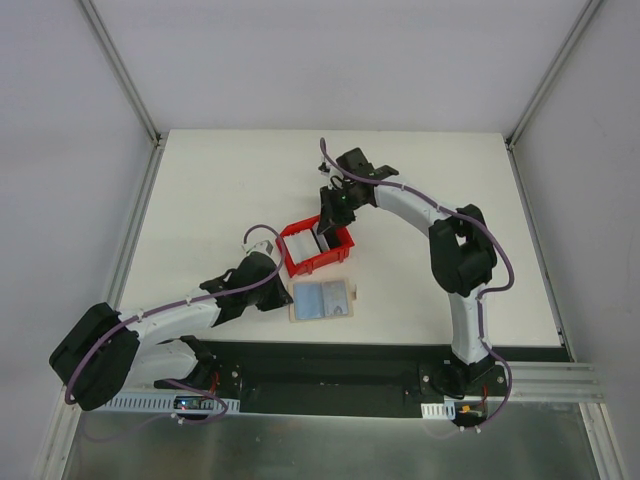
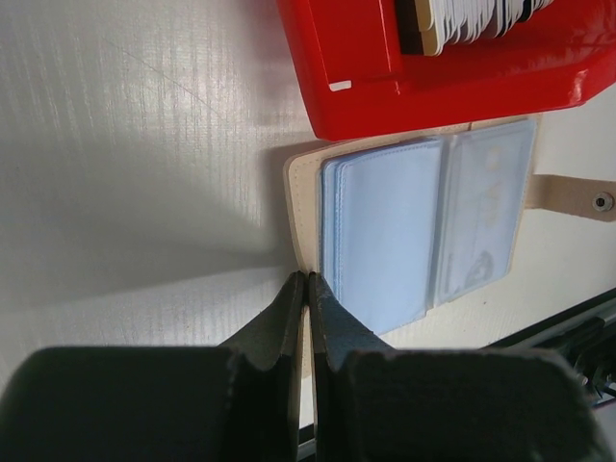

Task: Put the credit cards into the card holder
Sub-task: Pick up the credit card from the storage box.

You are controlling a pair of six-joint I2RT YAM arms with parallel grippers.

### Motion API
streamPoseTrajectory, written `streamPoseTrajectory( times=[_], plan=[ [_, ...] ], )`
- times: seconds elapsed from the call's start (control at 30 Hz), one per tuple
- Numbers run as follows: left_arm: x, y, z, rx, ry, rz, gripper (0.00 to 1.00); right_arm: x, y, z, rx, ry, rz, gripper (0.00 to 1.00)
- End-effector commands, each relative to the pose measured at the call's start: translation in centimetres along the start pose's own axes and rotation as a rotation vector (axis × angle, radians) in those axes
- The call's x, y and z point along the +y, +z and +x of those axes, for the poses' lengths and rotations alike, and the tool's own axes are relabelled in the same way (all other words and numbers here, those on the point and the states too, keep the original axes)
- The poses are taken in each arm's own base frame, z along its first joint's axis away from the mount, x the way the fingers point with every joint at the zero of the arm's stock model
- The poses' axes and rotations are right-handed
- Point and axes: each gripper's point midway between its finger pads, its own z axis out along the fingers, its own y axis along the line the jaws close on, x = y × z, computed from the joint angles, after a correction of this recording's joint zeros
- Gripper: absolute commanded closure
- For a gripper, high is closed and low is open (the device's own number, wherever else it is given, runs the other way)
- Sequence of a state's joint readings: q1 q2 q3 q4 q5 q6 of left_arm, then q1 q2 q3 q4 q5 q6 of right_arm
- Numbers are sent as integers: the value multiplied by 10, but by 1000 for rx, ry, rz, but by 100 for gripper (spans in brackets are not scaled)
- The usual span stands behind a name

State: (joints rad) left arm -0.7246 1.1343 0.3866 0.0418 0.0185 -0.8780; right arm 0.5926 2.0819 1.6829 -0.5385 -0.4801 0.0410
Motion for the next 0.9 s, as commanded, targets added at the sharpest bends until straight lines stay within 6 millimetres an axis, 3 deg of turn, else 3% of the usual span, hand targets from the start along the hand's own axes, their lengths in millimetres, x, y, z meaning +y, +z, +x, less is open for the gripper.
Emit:
streamPoseTrajectory(
  times=[0.0,0.23,0.87],
  plan=[
    [-14,-1,-12,-19,8,34,100,28,-14,-5,-12,-7,-120,88],
    [-13,-1,-11,-16,8,33,100,29,-12,-3,1,9,-141,92],
    [-13,-2,-10,-17,8,38,100,32,-10,1,37,37,-211,85]
  ],
)
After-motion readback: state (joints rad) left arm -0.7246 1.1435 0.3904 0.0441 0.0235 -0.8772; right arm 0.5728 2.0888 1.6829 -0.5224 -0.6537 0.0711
